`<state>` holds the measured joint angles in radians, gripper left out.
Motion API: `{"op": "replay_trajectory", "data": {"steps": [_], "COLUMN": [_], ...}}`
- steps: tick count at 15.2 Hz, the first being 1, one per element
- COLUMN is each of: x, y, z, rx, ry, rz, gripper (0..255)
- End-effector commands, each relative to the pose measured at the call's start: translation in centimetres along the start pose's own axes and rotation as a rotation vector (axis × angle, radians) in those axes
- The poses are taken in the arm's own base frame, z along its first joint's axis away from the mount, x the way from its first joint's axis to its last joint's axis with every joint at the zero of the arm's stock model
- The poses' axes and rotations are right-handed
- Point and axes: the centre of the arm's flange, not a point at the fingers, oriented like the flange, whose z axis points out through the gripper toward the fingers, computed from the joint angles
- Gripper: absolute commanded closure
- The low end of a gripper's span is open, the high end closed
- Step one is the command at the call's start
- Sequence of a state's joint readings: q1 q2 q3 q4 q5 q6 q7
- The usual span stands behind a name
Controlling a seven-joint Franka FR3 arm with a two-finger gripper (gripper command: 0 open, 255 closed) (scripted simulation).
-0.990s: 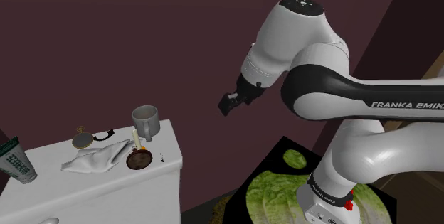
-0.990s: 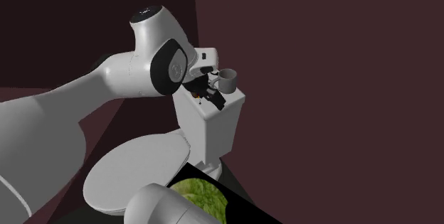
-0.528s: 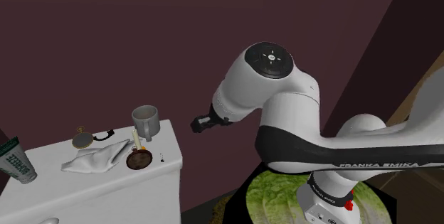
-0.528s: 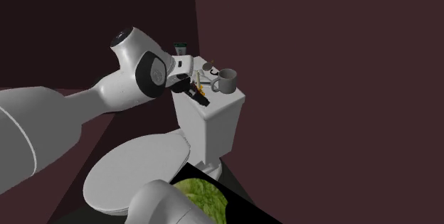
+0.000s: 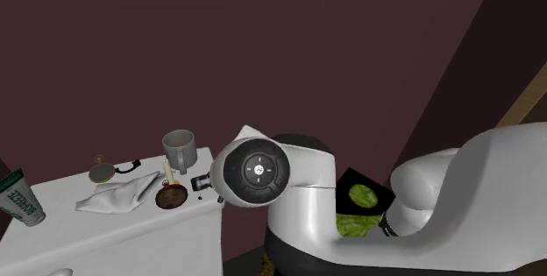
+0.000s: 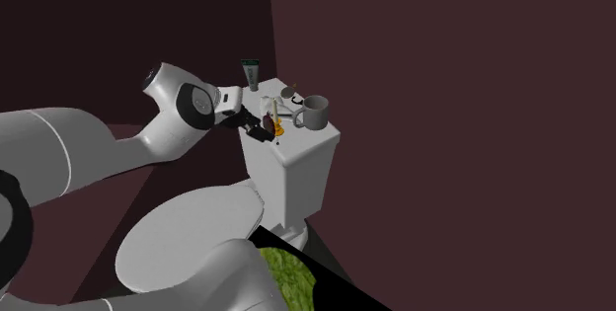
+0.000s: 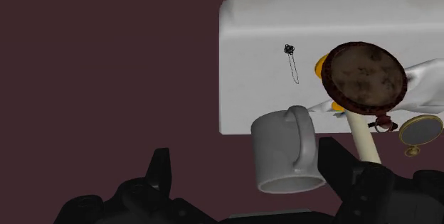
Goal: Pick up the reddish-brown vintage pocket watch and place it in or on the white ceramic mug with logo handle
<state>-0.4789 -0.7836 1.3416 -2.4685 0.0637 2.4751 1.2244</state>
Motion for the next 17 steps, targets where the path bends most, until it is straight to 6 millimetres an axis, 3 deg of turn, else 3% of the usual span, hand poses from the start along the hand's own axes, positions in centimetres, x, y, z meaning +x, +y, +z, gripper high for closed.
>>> {"op": "replay_trajectory", "data": {"steps": [1,11,17], "x": [-1.0,-4.3,-3.5], "y": [-2.4,-15.1,-14.8], "z": [1.2,7.5,10.6], "rx": [-0.012,-0.071,-0.071], "ry": [0.04,0.243,0.243], "rz": [0.028,0.152,0.152], "gripper": [0,0,0]}}
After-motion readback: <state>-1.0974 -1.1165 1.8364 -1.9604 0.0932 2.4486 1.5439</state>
